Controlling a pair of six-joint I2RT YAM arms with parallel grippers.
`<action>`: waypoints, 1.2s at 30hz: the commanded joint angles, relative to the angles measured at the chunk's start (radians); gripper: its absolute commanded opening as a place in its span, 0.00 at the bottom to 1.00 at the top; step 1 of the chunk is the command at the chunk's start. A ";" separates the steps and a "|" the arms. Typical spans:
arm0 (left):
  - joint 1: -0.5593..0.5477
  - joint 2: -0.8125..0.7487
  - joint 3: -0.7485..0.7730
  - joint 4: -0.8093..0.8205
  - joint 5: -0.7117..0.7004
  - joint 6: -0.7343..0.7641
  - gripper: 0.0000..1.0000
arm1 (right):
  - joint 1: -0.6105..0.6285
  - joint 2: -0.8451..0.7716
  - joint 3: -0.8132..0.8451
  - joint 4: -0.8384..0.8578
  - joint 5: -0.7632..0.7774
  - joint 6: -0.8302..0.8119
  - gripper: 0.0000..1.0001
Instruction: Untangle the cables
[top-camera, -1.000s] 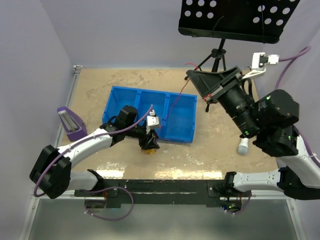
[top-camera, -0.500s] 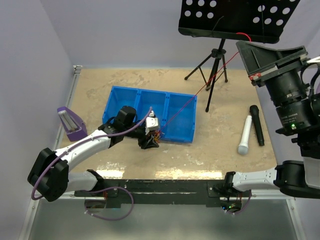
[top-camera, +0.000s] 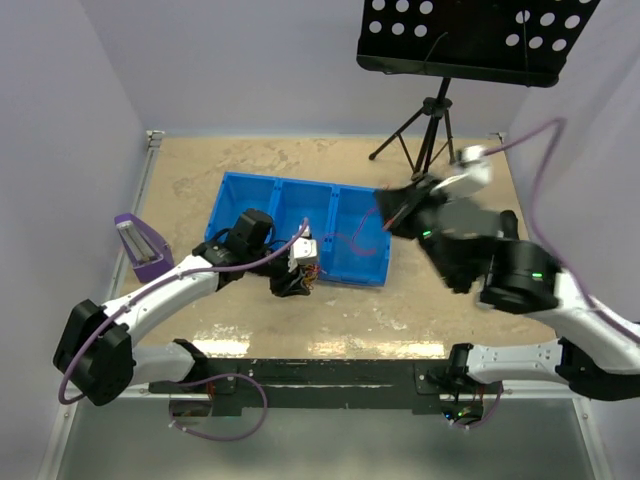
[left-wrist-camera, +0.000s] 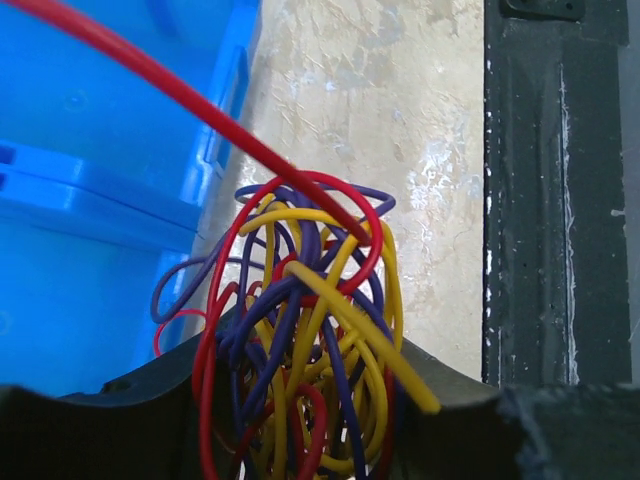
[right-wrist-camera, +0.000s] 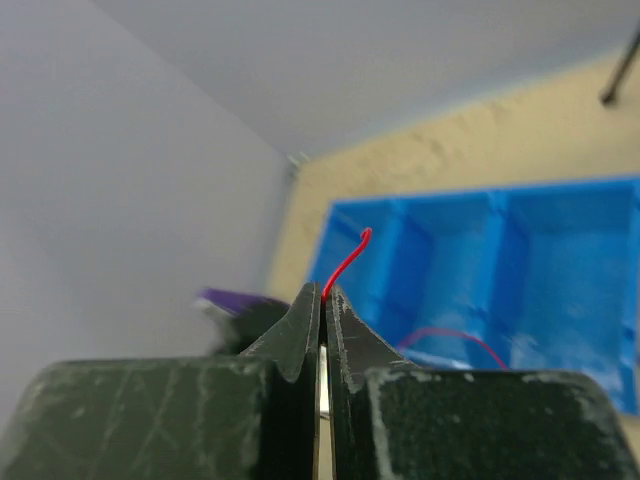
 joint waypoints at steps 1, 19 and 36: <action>0.001 -0.050 0.110 -0.176 -0.041 0.173 0.48 | 0.001 -0.025 -0.271 -0.298 -0.031 0.323 0.00; -0.001 -0.101 0.121 -0.364 -0.063 0.344 0.61 | 0.001 -0.090 -0.724 0.285 -0.426 0.171 0.68; -0.002 -0.107 0.143 -0.350 -0.052 0.306 0.65 | 0.005 0.056 -0.864 0.691 -0.581 0.195 0.52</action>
